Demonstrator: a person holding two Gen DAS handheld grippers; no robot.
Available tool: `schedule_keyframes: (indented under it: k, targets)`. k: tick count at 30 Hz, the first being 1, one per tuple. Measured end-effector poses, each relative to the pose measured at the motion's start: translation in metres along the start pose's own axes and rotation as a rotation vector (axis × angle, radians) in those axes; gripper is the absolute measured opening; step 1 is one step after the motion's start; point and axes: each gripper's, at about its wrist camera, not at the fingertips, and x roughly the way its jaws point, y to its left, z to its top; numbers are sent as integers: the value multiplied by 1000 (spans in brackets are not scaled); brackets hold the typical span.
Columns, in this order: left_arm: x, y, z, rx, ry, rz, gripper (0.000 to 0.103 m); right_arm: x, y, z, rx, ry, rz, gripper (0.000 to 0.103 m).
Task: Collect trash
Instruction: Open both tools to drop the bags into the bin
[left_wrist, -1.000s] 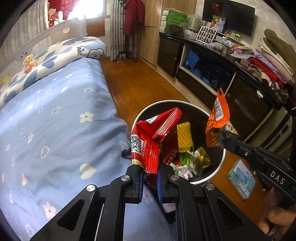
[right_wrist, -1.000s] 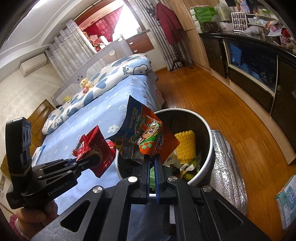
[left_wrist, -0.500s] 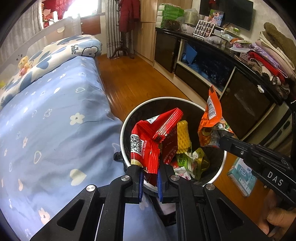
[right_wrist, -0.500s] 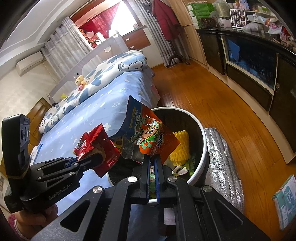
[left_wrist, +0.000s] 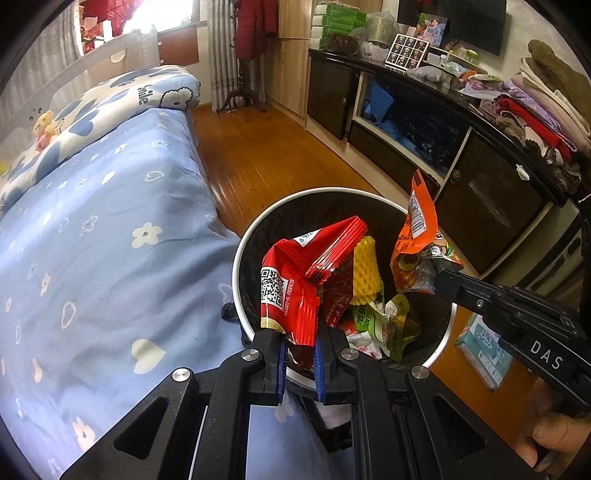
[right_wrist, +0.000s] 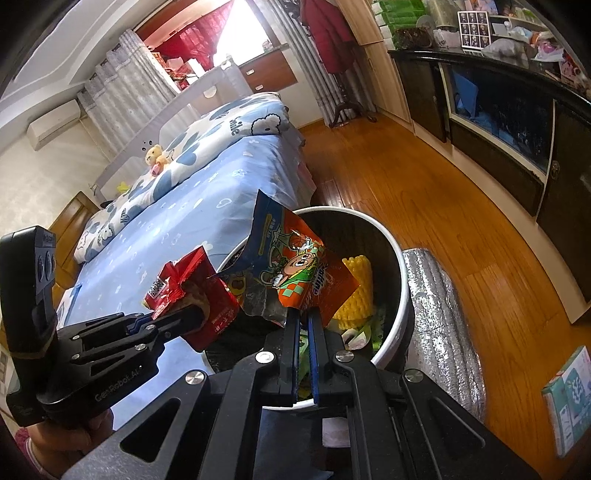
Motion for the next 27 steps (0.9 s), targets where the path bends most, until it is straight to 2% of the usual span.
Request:
schedule_keyframes:
  k: [6,12,14,16,17,18,20,27]
  targets:
    - [3,-1,2,-3,12,-8,11,3,-2,0,1,5,-4,4]
    - [3,-1,3,-2,11,-15,22,7,-4,3,12,16,-9,9]
    - [0,-2,2,-5,8,-15,30,8,-4,3,19,24,-8,10]
    - [-4,0,1,-10,-6,-3,53,8,-5,3,23,24,-8,12]
    - [-6,0,0,-13,-12,6,56,7,-5,4,25,24,-6,16]
    - [-7,1,-1,-16,-17,11,56,7,-5,4,26,22,-6,19]
    - [-10,4,-4,-28,-17,10,56,4,-4,3,28,12,-7,34]
    - [-29,8,-19,-46,-41,18,56,-11,-1,-1,41,-27,-5,44]
